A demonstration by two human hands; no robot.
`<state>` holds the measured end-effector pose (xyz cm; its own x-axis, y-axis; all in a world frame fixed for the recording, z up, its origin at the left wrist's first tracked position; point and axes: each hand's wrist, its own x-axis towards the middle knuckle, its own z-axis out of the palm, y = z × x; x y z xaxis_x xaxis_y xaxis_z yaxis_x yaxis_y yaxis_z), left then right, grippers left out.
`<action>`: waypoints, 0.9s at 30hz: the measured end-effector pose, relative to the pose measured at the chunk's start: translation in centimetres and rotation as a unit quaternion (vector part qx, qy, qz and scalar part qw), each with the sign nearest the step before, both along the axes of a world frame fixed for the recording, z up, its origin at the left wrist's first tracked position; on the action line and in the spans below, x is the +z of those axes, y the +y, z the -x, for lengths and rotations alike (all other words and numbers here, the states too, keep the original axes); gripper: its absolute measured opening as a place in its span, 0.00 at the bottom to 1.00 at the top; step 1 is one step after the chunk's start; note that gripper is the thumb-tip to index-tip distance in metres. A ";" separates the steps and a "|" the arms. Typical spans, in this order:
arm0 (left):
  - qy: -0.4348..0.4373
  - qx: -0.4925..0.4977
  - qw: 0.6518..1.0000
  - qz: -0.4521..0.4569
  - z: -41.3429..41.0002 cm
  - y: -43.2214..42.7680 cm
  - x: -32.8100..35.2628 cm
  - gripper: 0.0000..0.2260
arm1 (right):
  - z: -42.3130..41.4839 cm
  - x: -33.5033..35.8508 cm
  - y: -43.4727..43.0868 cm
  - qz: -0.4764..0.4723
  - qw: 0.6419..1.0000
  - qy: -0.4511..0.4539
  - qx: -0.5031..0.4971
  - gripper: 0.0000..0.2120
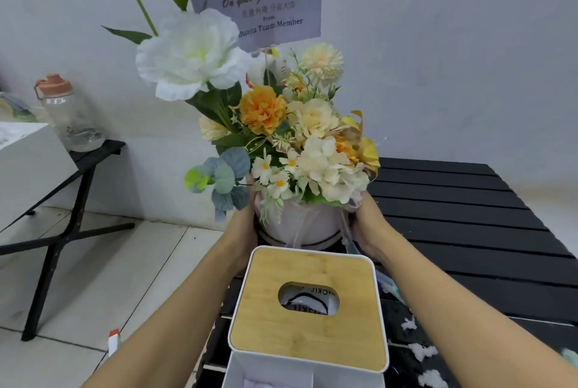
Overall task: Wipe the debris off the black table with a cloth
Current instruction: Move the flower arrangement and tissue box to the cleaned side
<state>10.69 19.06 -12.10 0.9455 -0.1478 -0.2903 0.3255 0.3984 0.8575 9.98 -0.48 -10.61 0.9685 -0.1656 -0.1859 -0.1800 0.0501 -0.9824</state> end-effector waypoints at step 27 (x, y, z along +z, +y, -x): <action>-0.191 -0.183 0.963 -0.054 7.7 -23.9 9.3 0.15 | 15.2 6.6 -22.3 -0.110 0.973 -0.178 -0.097 0.23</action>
<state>3.01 -4.87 -2.77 0.8764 -0.4801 0.0367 0.0796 0.2196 0.9723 -5.20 -22.76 -4.03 0.9324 -0.3460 0.1049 0.2042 0.2645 -0.9425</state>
